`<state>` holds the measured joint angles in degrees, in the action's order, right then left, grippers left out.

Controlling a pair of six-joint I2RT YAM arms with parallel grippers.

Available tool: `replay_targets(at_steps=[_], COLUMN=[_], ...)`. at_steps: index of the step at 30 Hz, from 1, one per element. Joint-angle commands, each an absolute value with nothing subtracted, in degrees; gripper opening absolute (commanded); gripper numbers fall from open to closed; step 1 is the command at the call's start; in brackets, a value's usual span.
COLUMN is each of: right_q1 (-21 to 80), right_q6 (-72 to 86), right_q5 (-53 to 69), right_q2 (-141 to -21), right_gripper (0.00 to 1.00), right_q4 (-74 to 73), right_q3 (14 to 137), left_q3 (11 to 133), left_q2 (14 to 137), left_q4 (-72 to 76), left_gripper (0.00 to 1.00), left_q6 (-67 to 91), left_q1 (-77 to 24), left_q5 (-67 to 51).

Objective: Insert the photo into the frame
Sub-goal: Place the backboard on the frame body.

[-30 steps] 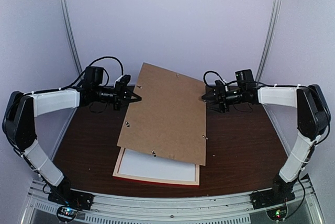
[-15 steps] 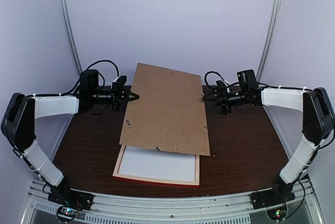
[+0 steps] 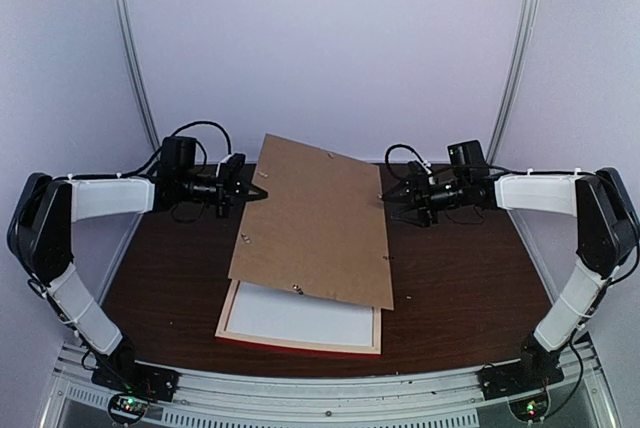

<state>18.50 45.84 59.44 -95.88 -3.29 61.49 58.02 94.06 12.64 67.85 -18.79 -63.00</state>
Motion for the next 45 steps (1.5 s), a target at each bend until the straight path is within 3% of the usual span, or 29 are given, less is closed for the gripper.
replay_targets(at_steps=[1,10,32,45], right_q1=[17.71,17.4,17.36,17.4], right_q6=[41.55,40.12,39.18,39.09], right_q5=[57.2,54.94,53.09,52.84], right_q2=[-94.23,-96.36,-99.68,-100.65], right_gripper=[0.67,0.66,0.65,0.64], right_q4=[-7.12,-7.86,-8.48,-8.46], right_q3=[61.26,59.93,59.4,59.15], left_q3=[65.57,62.24,55.27,55.28], left_q2=[89.65,88.9,95.79,98.14], left_q4=[-14.61,-15.94,4.9,3.96], left_gripper=[0.0,0.0,0.0,0.0], left_q6=[46.61,46.31,55.27,52.88], left_q1=[-17.99,-17.31,-17.31,-17.31], left_q5=[-61.6,-62.48,-64.91,-66.64])
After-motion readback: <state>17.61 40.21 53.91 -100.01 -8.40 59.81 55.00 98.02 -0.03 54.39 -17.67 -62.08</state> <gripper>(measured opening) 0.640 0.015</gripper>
